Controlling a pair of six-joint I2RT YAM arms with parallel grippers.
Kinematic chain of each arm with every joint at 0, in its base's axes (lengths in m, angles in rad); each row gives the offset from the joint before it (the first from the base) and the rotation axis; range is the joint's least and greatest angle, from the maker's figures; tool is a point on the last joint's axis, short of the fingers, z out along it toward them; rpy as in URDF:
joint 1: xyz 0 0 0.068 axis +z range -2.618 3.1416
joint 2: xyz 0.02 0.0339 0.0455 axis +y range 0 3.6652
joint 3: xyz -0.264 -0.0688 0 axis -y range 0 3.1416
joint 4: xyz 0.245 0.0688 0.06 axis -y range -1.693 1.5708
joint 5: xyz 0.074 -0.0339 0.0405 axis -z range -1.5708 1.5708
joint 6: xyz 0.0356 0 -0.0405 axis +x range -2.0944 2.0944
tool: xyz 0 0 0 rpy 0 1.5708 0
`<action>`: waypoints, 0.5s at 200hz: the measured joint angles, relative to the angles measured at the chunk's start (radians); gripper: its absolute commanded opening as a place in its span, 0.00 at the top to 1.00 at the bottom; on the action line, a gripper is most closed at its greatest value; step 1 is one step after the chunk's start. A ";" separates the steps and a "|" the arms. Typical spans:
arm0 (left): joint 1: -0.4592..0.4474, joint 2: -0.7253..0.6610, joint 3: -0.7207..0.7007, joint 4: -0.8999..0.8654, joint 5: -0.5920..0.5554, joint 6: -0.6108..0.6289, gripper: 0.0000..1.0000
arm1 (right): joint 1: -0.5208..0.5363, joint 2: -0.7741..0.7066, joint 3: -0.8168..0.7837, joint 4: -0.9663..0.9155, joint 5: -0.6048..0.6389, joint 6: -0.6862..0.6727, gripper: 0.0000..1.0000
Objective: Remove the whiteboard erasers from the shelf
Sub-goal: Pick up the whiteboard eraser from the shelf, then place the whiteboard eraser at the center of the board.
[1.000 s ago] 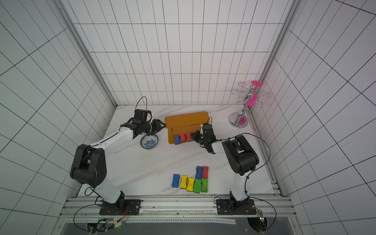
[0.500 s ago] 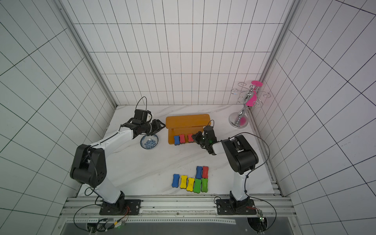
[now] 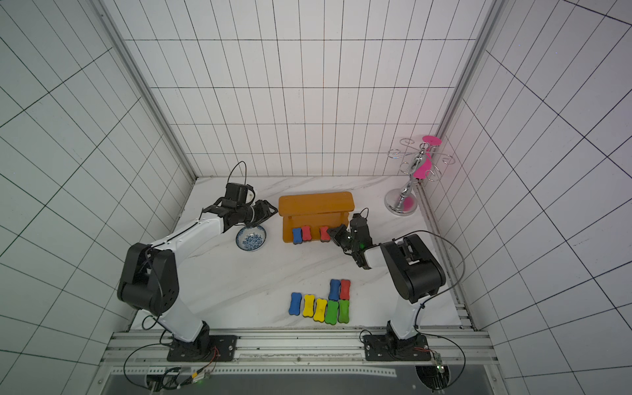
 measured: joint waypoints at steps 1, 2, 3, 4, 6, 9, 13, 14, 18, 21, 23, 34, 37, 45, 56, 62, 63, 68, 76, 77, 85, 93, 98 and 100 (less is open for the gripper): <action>0.000 0.000 0.000 0.000 0.000 0.000 0.42 | 0.000 -0.003 -0.001 -0.001 0.001 0.000 1.00; 0.000 -0.001 0.000 -0.001 0.000 0.000 0.42 | 0.000 -0.006 -0.002 -0.002 0.001 0.000 1.00; 0.000 -0.001 0.000 -0.001 0.000 0.000 0.42 | 0.000 -0.012 -0.004 -0.004 0.003 0.000 1.00; 0.000 -0.002 0.000 -0.002 -0.001 0.000 0.42 | 0.000 -0.014 -0.005 -0.005 0.005 -0.001 1.00; 0.000 -0.003 0.000 -0.002 -0.001 0.001 0.42 | 0.000 -0.022 -0.007 -0.007 0.010 -0.001 1.00; 0.000 -0.005 0.000 -0.003 -0.001 0.001 0.42 | 0.000 -0.034 -0.011 -0.012 0.012 -0.002 1.00; 0.000 -0.007 0.000 -0.004 -0.002 0.001 0.42 | 0.000 -0.048 -0.015 -0.018 0.019 -0.002 1.00; 0.000 -0.008 0.000 -0.005 -0.002 0.001 0.42 | 0.000 -0.053 -0.017 -0.021 0.021 -0.003 1.00; 0.000 -0.011 0.000 -0.005 -0.003 0.001 0.42 | 0.001 -0.069 -0.022 -0.030 0.030 -0.004 1.00; 0.000 -0.013 0.000 -0.005 -0.003 0.001 0.42 | 0.001 -0.080 -0.025 -0.037 0.036 -0.004 1.00; 0.000 -0.015 0.000 -0.005 -0.003 0.001 0.42 | 0.002 -0.090 -0.029 -0.043 0.040 -0.005 1.00; 0.000 -0.026 0.000 -0.006 -0.004 0.002 0.42 | 0.011 -0.136 -0.047 -0.073 0.073 -0.007 1.00; 0.000 -0.030 0.000 -0.007 -0.004 0.002 0.42 | 0.015 -0.153 -0.053 -0.085 0.084 -0.008 1.00; 0.000 -0.040 0.000 -0.010 -0.004 0.002 0.42 | 0.025 -0.197 -0.073 -0.118 0.121 -0.008 1.00; 0.000 -0.060 -0.002 -0.014 -0.004 0.004 0.42 | 0.054 -0.274 -0.104 -0.178 0.173 -0.008 1.00; 0.000 -0.072 -0.005 -0.016 -0.003 0.005 0.42 | 0.076 -0.318 -0.118 -0.219 0.210 -0.006 1.00; 0.000 -0.075 -0.006 -0.018 -0.003 0.005 0.42 | 0.079 -0.324 -0.120 -0.225 0.216 -0.007 1.00; 0.000 -0.086 -0.010 -0.019 -0.003 0.008 0.42 | 0.101 -0.364 -0.131 -0.261 0.249 -0.005 1.00; 0.000 -0.107 -0.018 -0.023 -0.003 0.011 0.42 | 0.141 -0.430 -0.144 -0.319 0.302 -0.003 1.00; 0.000 -0.109 -0.019 -0.023 -0.004 0.011 0.42 | 0.146 -0.437 -0.145 -0.324 0.308 -0.003 1.00; 0.000 -0.131 -0.031 -0.026 -0.004 0.014 0.42 | 0.193 -0.502 -0.156 -0.377 0.362 0.002 1.00; 0.000 -0.150 -0.043 -0.028 -0.004 0.018 0.42 | 0.243 -0.562 -0.167 -0.422 0.416 0.008 1.00; 0.000 -0.164 -0.053 -0.028 -0.003 0.019 0.41 | 0.278 -0.601 -0.174 -0.451 0.449 0.015 1.00; 0.000 -0.167 -0.056 -0.028 -0.003 0.020 0.41 | 0.292 -0.615 -0.178 -0.460 0.463 0.018 1.00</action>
